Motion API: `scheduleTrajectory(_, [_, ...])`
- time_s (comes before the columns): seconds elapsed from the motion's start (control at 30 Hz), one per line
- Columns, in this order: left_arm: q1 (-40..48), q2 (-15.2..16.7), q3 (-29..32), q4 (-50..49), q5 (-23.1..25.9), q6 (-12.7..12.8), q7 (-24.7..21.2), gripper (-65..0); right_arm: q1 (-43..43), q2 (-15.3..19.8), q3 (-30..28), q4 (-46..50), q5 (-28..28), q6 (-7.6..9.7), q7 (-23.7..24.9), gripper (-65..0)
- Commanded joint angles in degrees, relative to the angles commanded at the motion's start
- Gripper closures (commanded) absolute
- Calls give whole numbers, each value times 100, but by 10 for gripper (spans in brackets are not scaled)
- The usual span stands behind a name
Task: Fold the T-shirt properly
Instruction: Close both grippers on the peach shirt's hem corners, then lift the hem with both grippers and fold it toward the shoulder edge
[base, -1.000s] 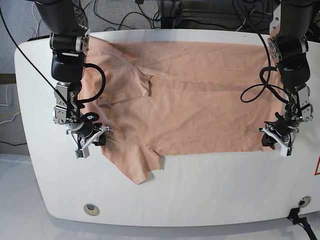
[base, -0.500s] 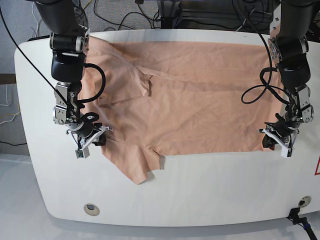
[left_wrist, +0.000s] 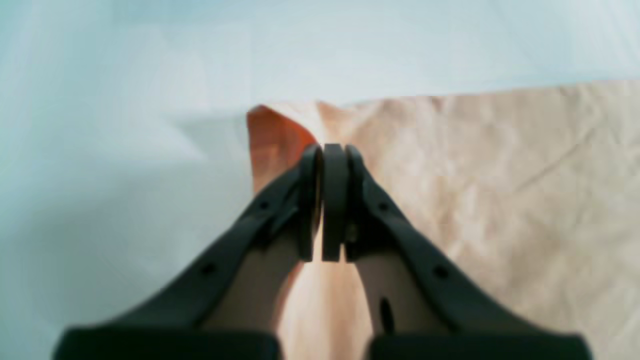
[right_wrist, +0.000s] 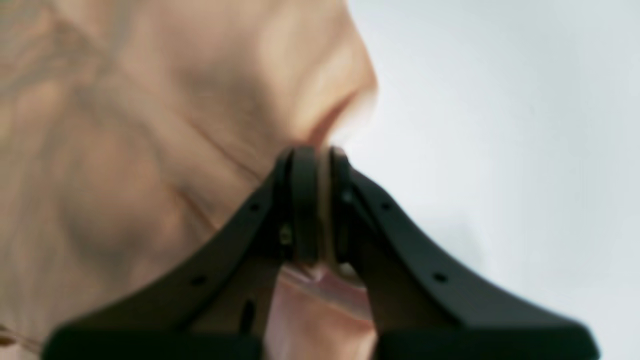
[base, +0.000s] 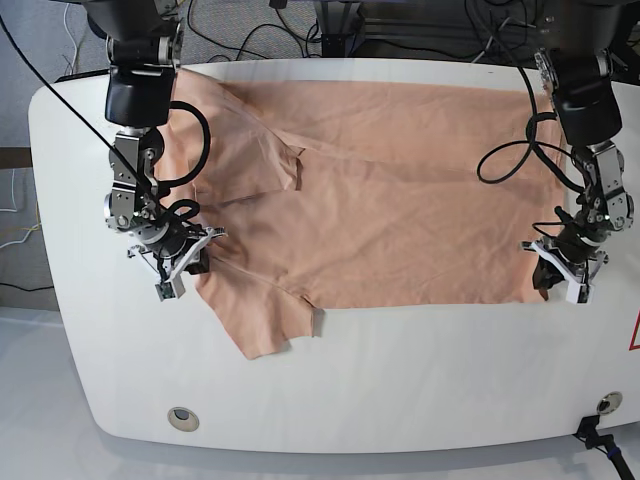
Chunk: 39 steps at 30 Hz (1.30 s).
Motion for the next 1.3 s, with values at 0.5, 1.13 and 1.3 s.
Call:
scheduleTrajectory(0.5, [404,-176,-712,413,26,0,9,0,-132,0,-18,598,0,0,-316,-43])
scheduleTrajectory(1.13, [-1292,-167,-686,-2558,35,9,-18,-481,-132,0,-9,589,0,0,-299,-43])
scheduleTrajectory(1.3, [-1310,9,-422,-2576,26,9,-18,-481,-132,0,0,589,0,0,-299,-43])
